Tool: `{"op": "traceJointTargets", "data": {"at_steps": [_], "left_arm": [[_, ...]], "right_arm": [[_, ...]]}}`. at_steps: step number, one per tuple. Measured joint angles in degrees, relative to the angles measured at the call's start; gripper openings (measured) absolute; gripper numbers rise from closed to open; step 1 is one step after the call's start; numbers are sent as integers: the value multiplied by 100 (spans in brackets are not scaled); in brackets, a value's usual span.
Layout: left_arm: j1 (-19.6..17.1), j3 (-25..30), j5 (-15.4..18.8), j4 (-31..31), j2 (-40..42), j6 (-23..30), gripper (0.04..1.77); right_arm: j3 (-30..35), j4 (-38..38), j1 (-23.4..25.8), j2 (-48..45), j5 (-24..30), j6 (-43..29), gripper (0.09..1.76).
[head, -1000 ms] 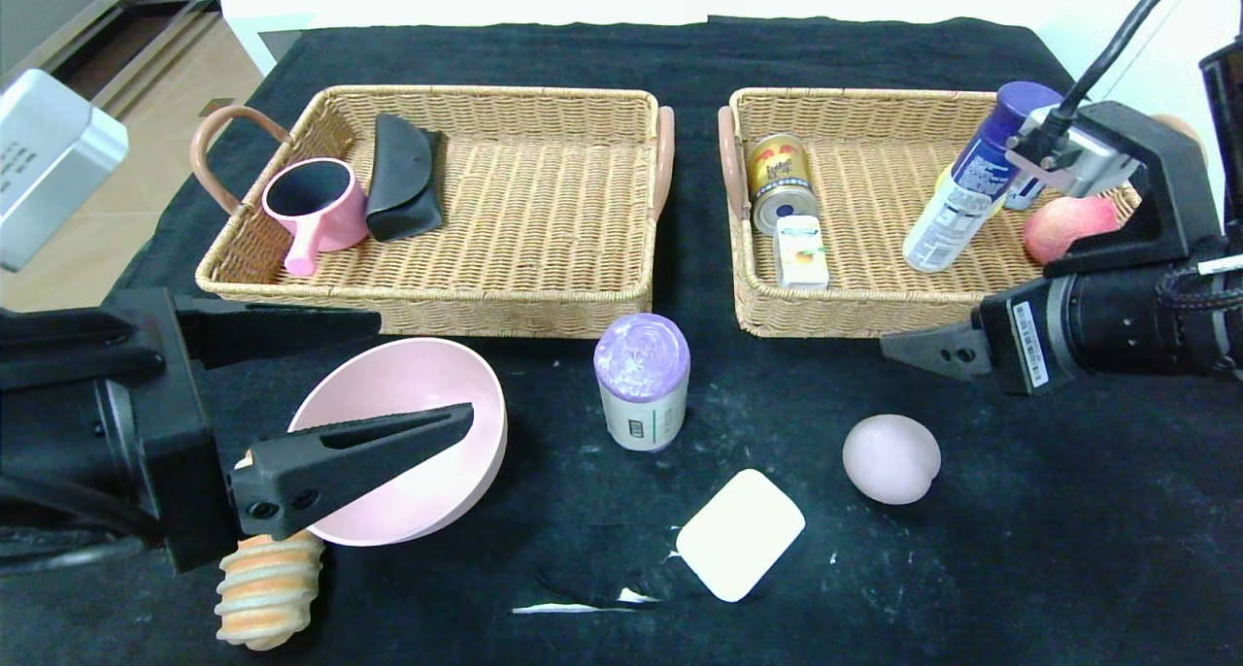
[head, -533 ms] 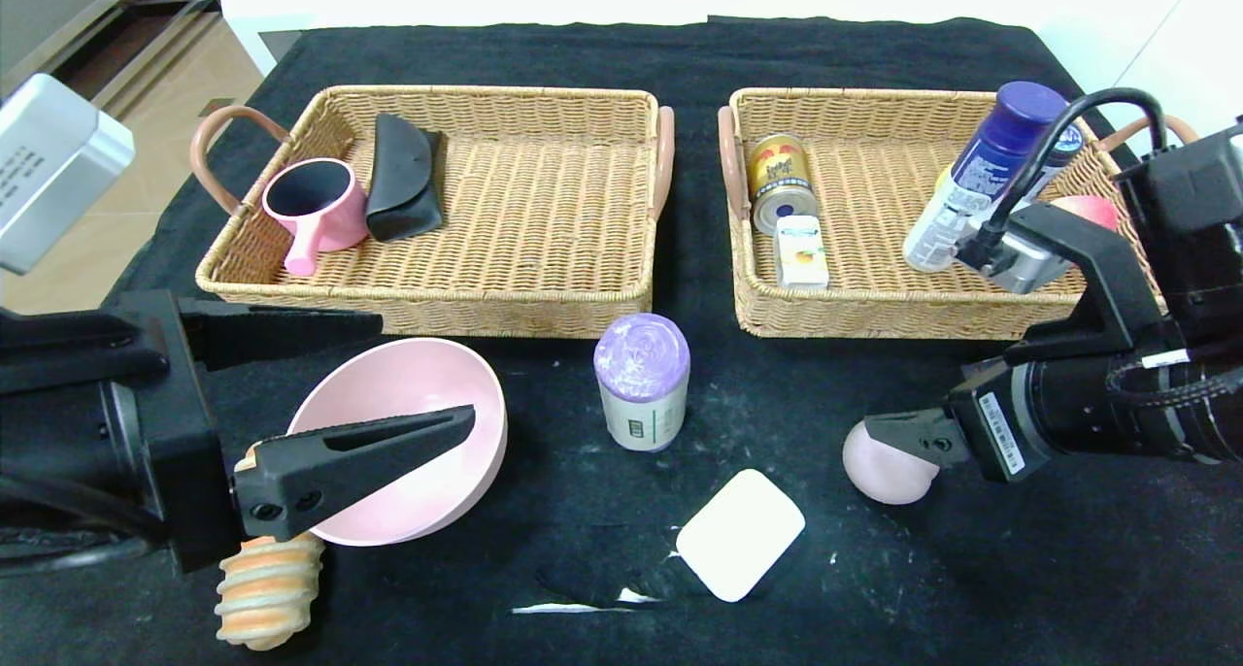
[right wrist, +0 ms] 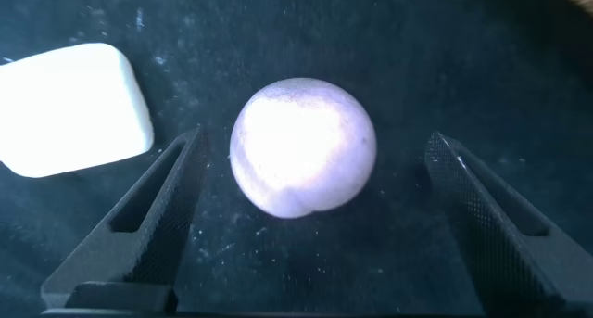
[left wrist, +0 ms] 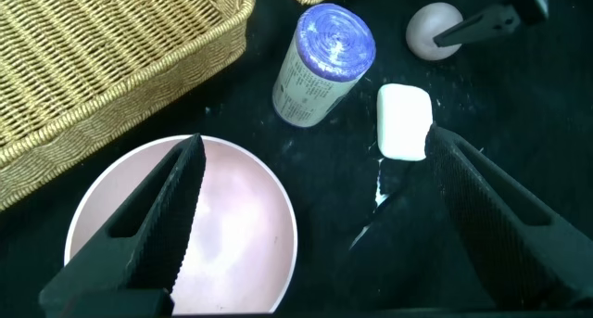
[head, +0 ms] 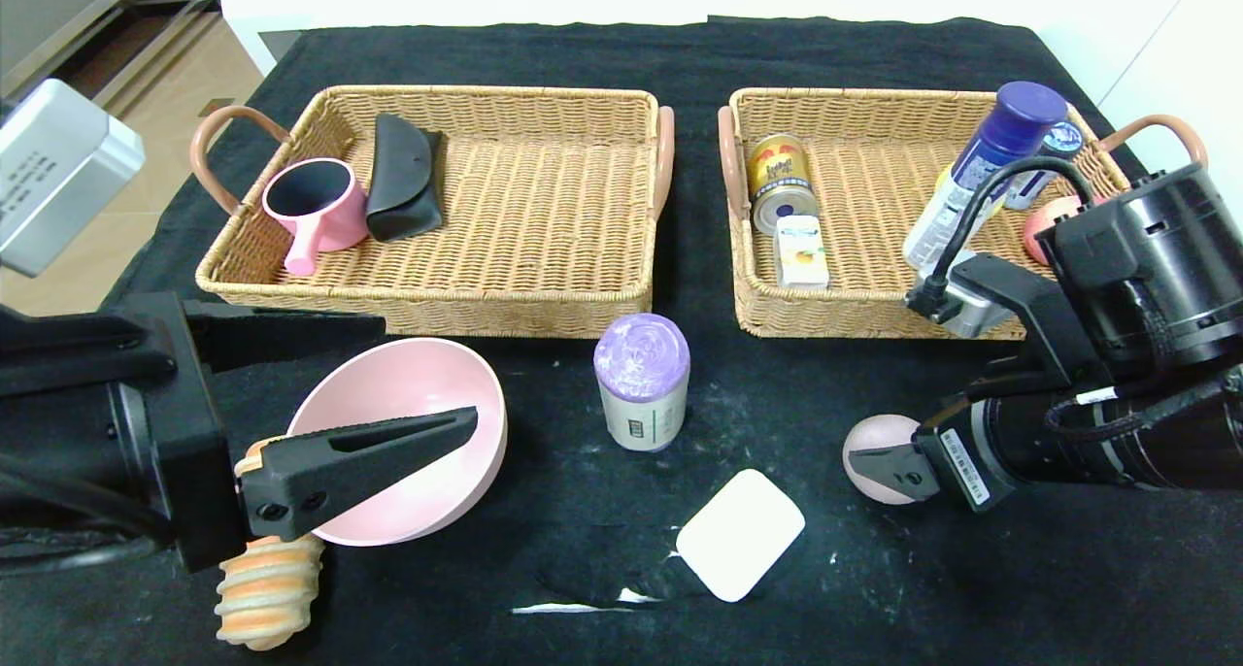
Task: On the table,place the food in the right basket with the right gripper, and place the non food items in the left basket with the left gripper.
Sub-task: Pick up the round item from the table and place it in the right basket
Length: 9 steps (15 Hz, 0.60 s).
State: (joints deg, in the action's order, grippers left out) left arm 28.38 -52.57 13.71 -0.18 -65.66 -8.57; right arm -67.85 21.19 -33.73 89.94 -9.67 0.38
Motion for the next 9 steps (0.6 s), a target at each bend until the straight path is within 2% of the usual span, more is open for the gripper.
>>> {"op": "traceJointTargets", "data": {"at_steps": [9], "left_arm": [[0, 11, 1, 0, 0, 2, 172]], "right_arm": [[7, 13, 11, 355, -13, -13, 170]]}}
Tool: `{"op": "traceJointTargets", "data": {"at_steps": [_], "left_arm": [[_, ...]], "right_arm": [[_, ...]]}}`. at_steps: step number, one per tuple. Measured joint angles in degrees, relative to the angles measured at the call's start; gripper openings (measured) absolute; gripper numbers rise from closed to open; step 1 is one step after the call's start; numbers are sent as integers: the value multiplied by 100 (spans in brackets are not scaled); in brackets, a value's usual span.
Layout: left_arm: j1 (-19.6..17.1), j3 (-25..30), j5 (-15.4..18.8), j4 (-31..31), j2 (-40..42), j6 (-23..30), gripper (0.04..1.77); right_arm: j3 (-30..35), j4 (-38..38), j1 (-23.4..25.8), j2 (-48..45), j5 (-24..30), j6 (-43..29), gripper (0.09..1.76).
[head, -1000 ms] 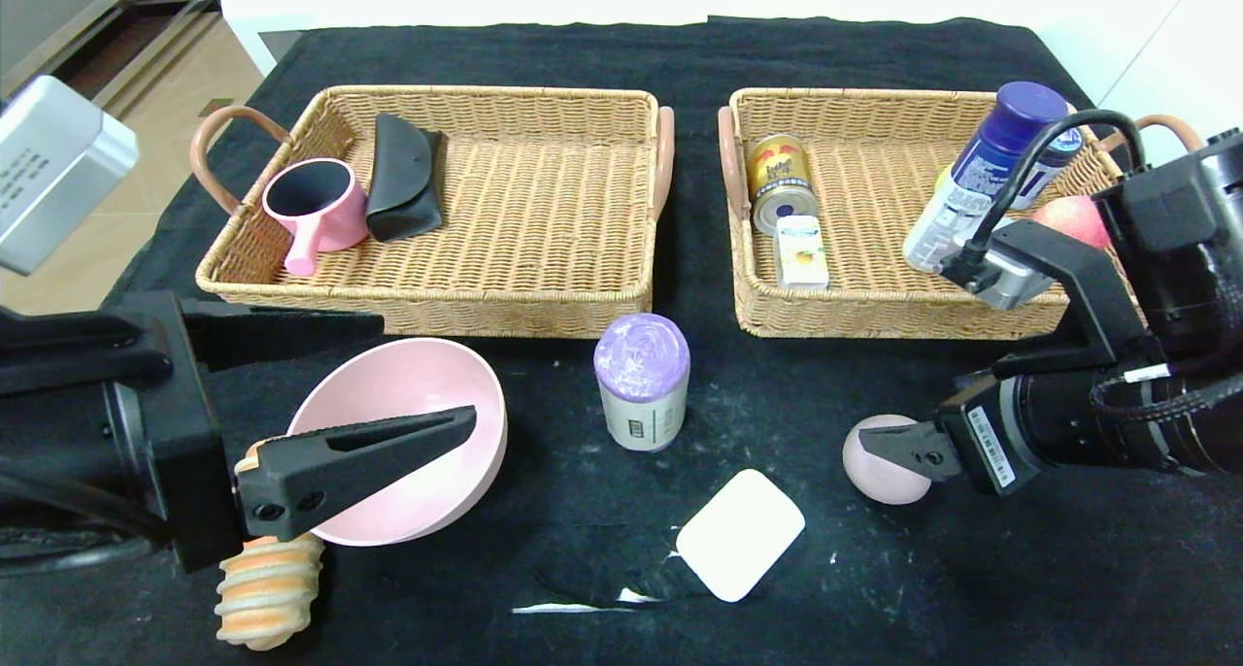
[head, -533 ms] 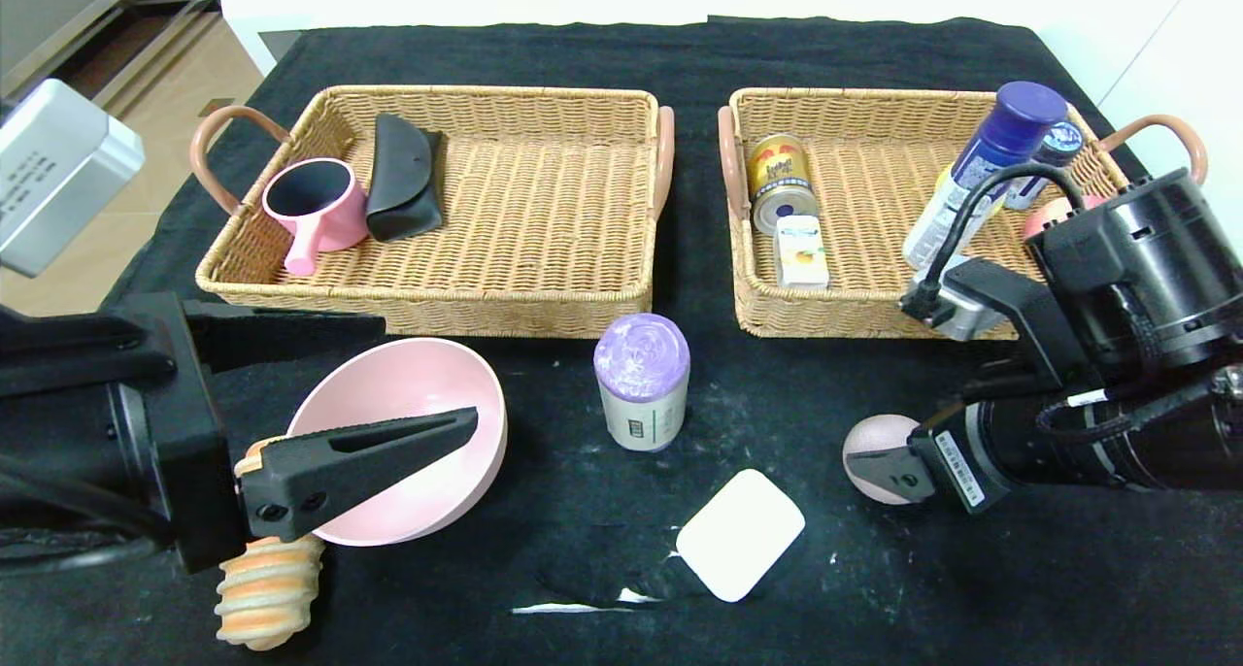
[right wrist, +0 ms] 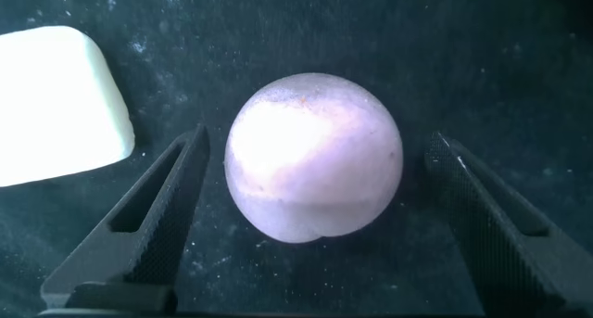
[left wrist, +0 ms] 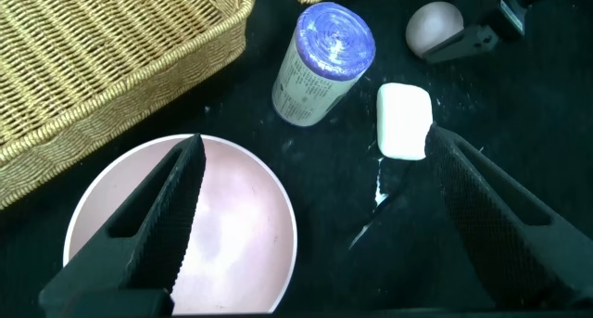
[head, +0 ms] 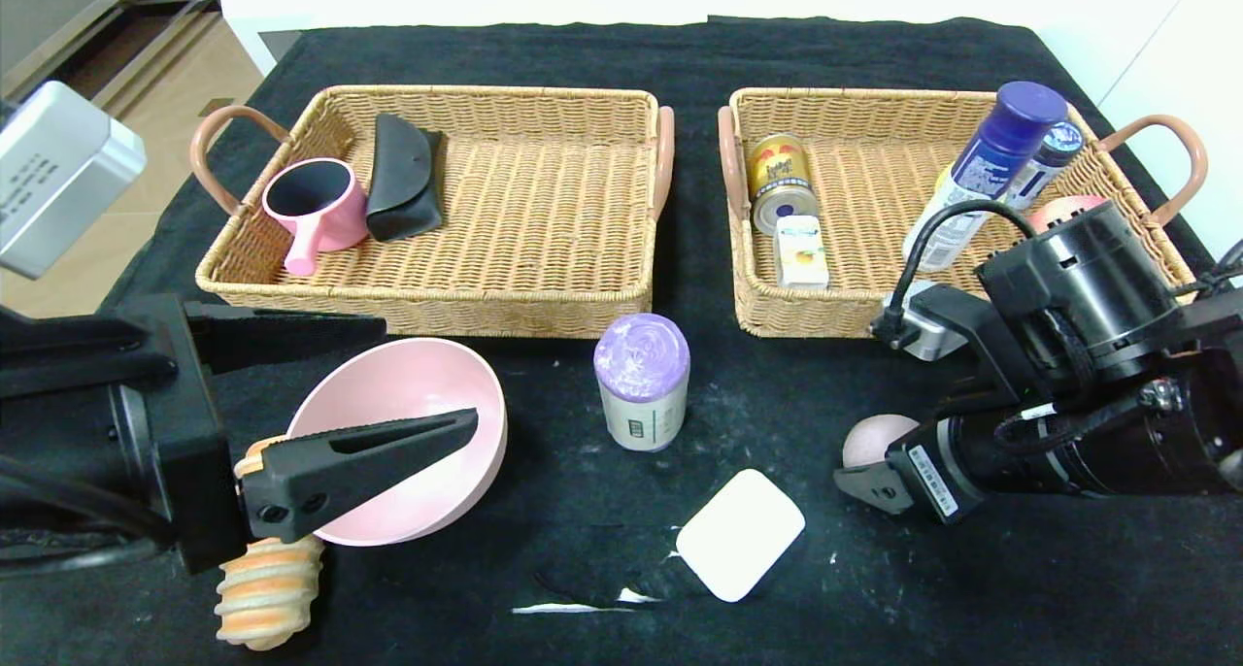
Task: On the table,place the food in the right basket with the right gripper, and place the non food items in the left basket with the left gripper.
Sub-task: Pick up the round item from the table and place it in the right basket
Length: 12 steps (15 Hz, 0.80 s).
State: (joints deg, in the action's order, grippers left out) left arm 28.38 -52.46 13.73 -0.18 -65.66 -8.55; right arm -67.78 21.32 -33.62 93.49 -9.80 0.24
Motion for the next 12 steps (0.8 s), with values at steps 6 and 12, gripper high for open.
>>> {"op": "traceJointTargets", "data": {"at_steps": [6, 12], "left_arm": [[0, 0, -1, 0, 0, 0, 172], [0, 0, -1, 0, 0, -2, 172]], "right_arm": [[17, 1, -2, 140, -6, 5, 170], [20, 0, -9, 193, -9, 6, 162]]}}
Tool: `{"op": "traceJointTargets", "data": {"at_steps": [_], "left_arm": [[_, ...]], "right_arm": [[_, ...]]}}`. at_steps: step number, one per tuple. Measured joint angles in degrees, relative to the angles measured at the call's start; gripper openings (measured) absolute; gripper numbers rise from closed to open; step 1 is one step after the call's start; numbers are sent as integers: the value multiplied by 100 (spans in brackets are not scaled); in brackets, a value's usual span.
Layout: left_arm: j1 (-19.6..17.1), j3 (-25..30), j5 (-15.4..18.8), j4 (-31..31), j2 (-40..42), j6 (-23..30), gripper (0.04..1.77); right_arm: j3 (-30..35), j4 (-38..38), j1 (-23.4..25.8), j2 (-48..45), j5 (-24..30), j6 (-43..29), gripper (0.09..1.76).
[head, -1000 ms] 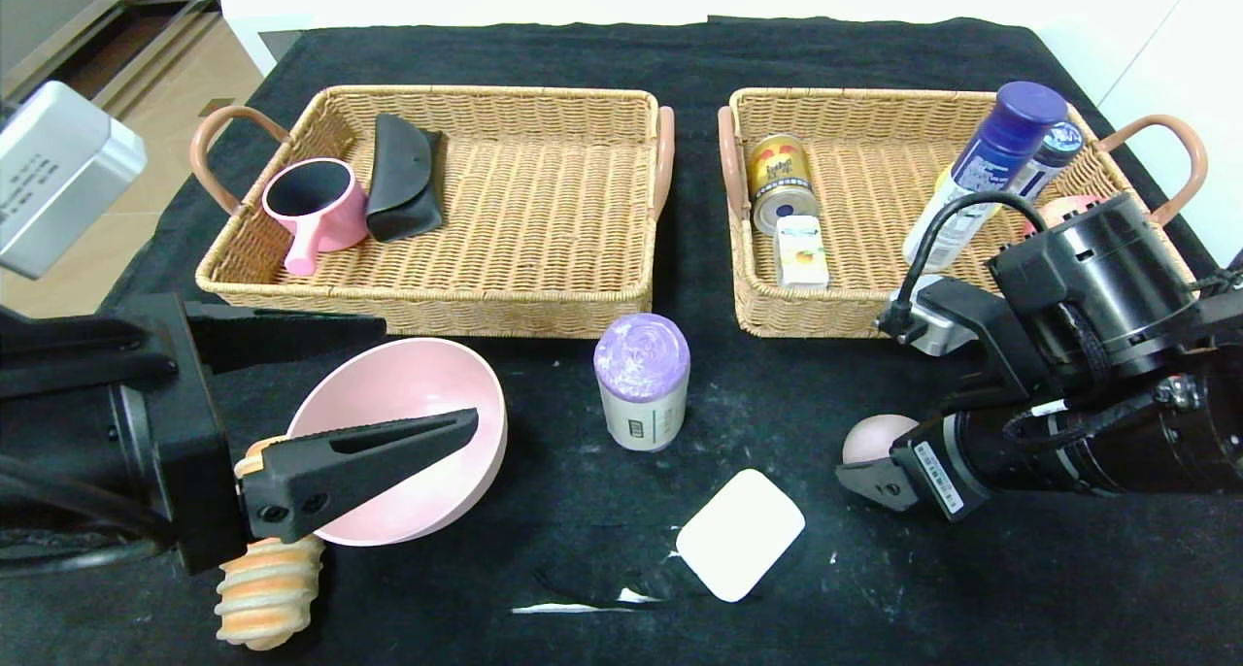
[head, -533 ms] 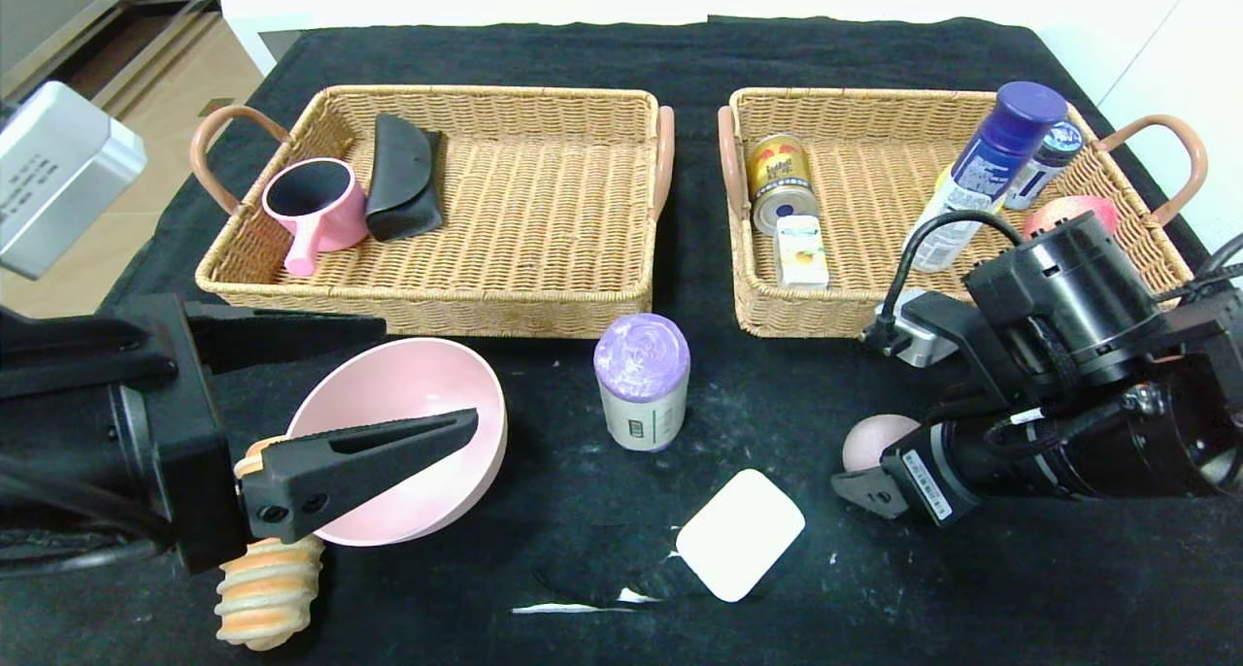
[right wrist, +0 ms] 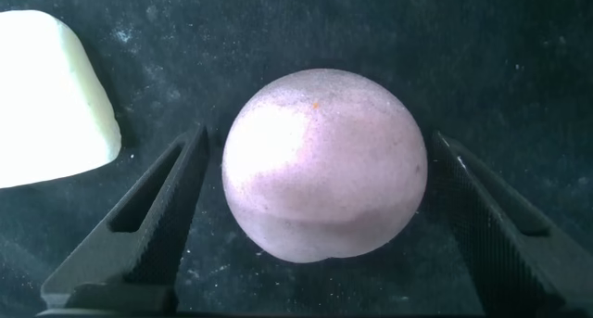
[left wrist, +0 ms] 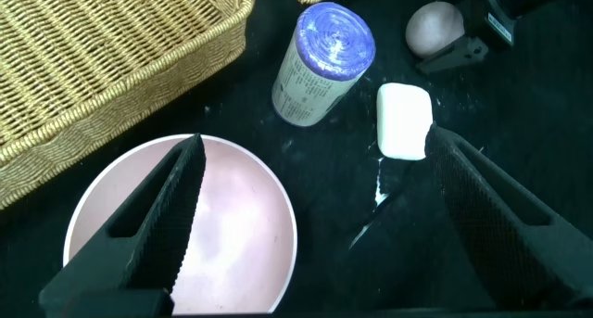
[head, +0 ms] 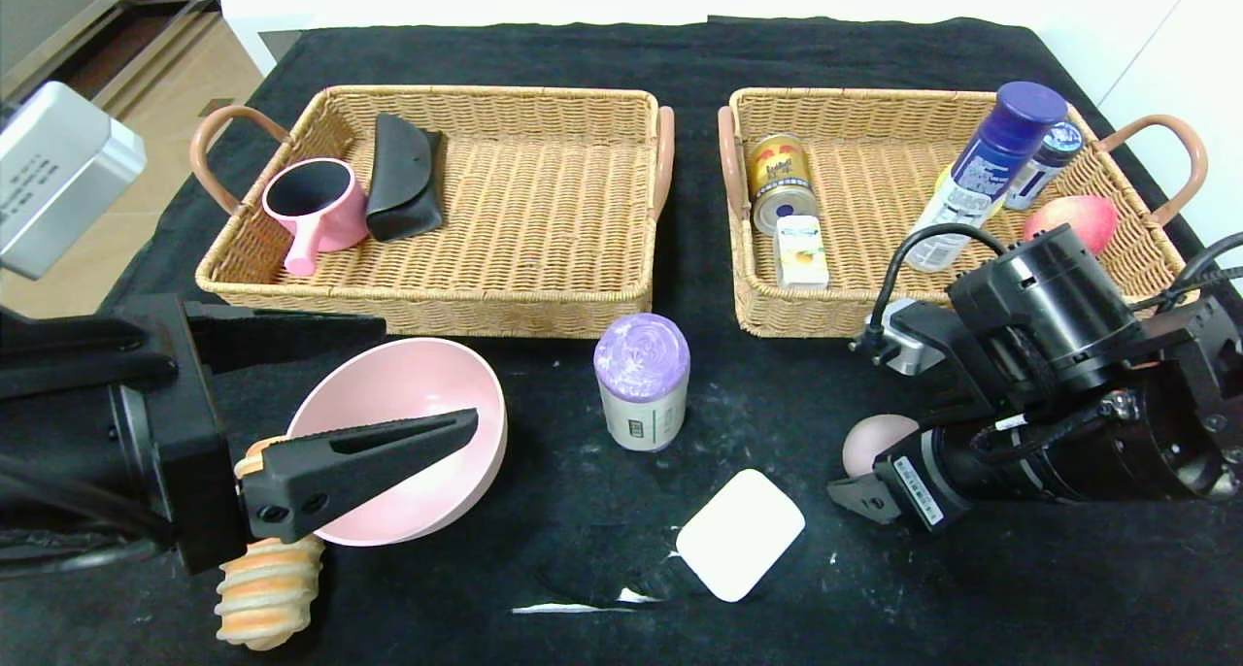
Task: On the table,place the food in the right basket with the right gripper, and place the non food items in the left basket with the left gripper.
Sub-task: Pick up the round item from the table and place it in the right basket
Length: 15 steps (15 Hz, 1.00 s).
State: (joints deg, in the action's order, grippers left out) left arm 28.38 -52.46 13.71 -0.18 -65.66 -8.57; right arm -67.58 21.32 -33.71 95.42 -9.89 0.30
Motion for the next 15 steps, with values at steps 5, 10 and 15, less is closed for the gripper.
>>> {"op": "traceJointTargets", "data": {"at_steps": [5, 10, 15], "left_arm": [[0, 0, 1, 0, 0, 0, 172], [0, 0, 0, 0, 6, 0, 172], [0, 0, 0, 0, 6, 2, 172]], "right_arm": [[-5, 0, -2, 0, 2, 0, 90], [-13, -7, 2, -2, 7, 2, 18], [-9, 1, 13, -13, 7, 2, 18]]}}
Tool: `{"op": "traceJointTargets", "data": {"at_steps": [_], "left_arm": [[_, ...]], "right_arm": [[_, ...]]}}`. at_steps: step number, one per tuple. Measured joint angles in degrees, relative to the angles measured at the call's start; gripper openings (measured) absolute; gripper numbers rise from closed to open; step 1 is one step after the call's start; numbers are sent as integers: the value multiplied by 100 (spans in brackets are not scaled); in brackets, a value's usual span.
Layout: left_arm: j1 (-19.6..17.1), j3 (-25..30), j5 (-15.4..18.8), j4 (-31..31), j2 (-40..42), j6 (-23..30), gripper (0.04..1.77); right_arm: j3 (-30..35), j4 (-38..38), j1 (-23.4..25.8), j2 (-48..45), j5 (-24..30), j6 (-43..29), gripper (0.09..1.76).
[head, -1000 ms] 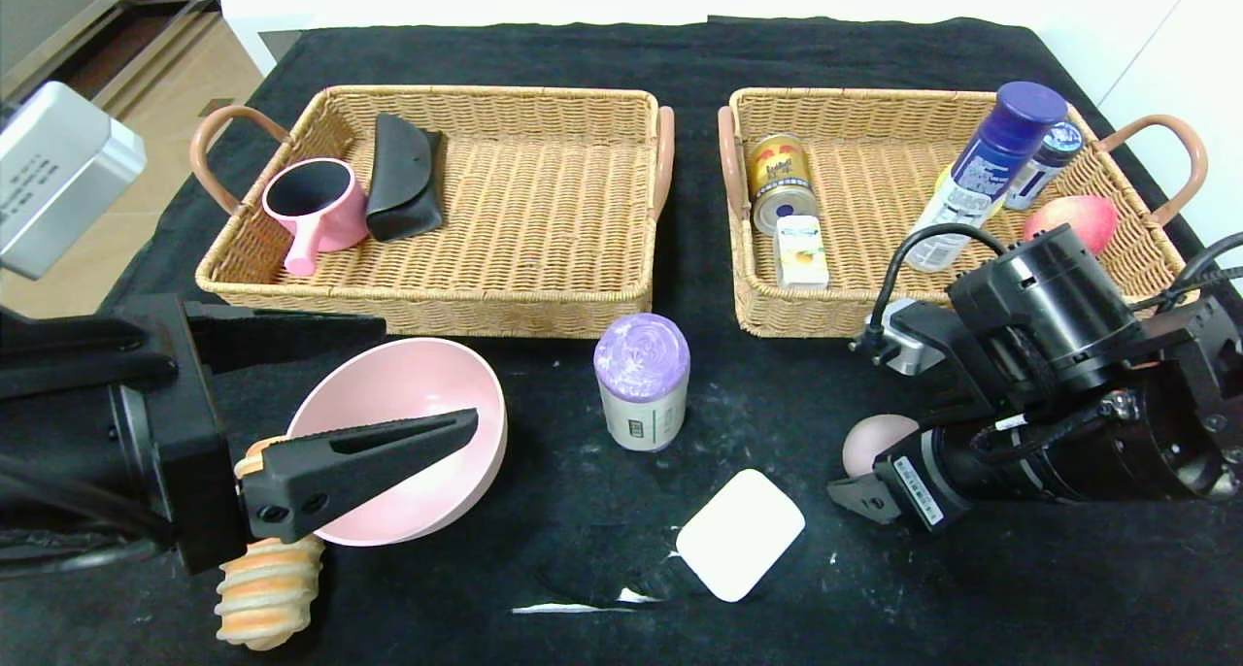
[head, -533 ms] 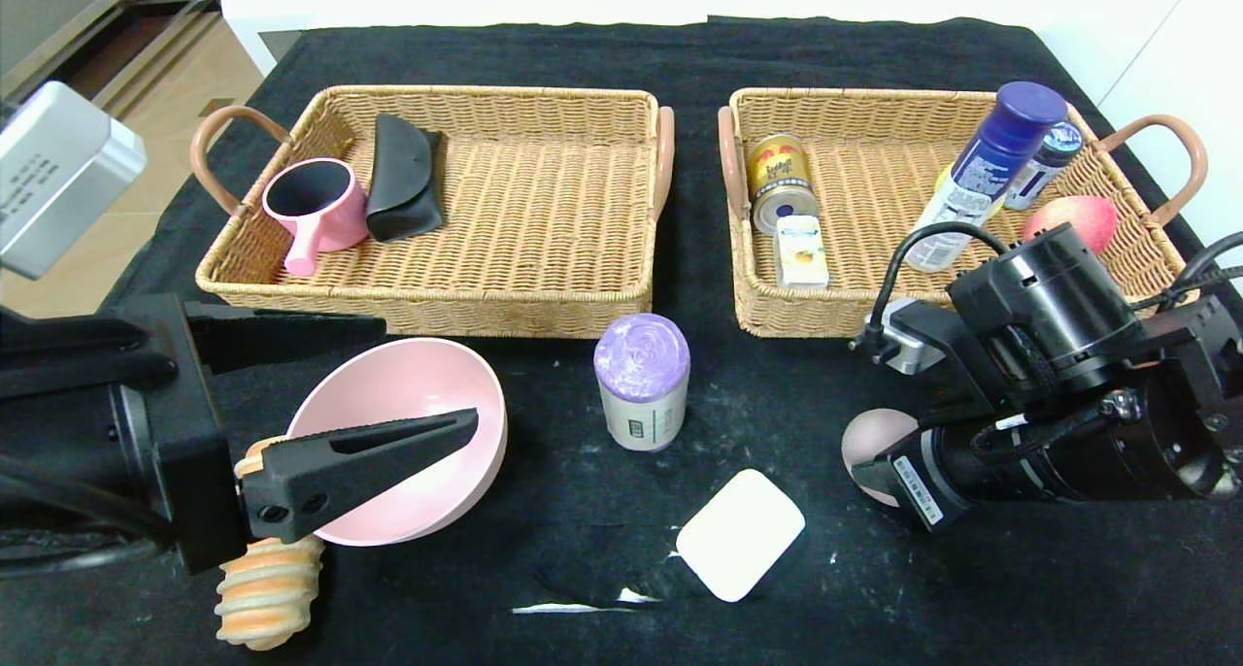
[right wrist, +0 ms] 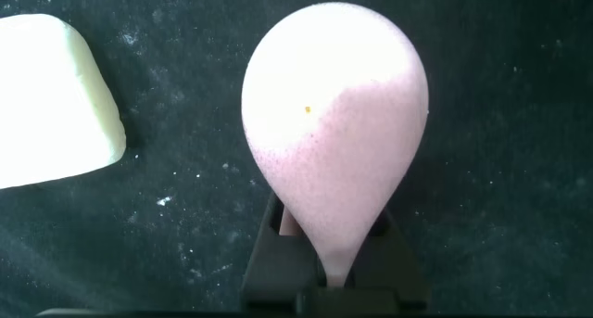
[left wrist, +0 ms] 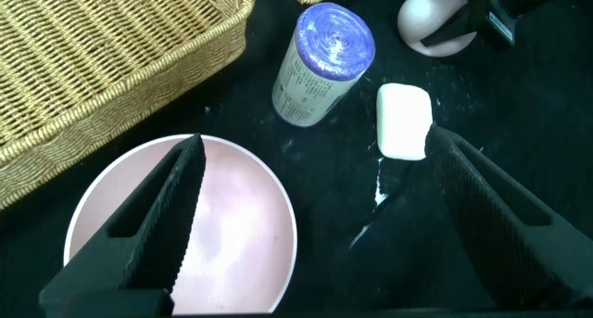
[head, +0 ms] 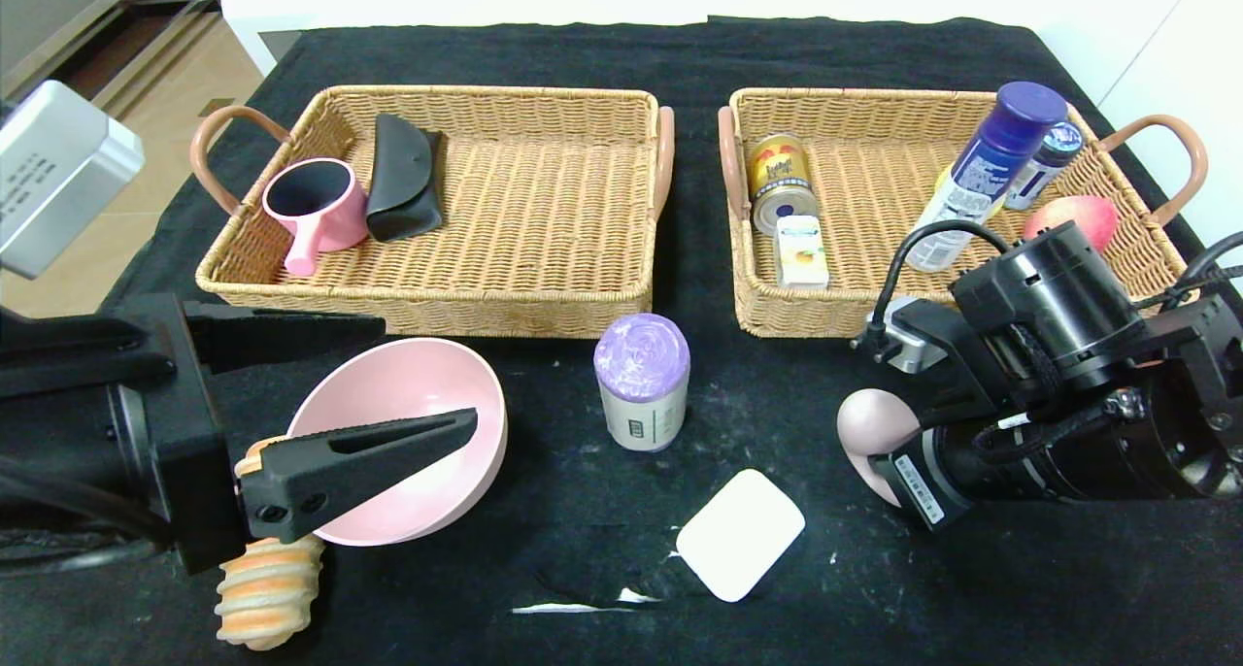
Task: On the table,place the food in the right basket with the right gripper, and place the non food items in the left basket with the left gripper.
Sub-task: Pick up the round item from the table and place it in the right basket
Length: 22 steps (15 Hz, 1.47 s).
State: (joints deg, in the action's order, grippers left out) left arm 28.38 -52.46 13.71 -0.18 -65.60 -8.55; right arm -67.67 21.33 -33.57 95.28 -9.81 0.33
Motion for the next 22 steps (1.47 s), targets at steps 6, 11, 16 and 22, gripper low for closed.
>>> {"op": "traceJointTargets", "data": {"at_steps": [6, 11, 16, 22], "left_arm": [[0, 0, 0, 0, 0, 0, 172], [0, 0, 1, 0, 0, 0, 172], [0, 0, 0, 2, 0, 0, 172], [0, 0, 0, 2, 0, -7, 172]], "right_arm": [[0, 0, 1, -16, 1, -2, 18], [-24, 5, -7, -79, 0, -6, 18], [-256, 51, -16, -385, 1, -11, 18], [-962, 66, 1, -614, -195, -9, 18]]}}
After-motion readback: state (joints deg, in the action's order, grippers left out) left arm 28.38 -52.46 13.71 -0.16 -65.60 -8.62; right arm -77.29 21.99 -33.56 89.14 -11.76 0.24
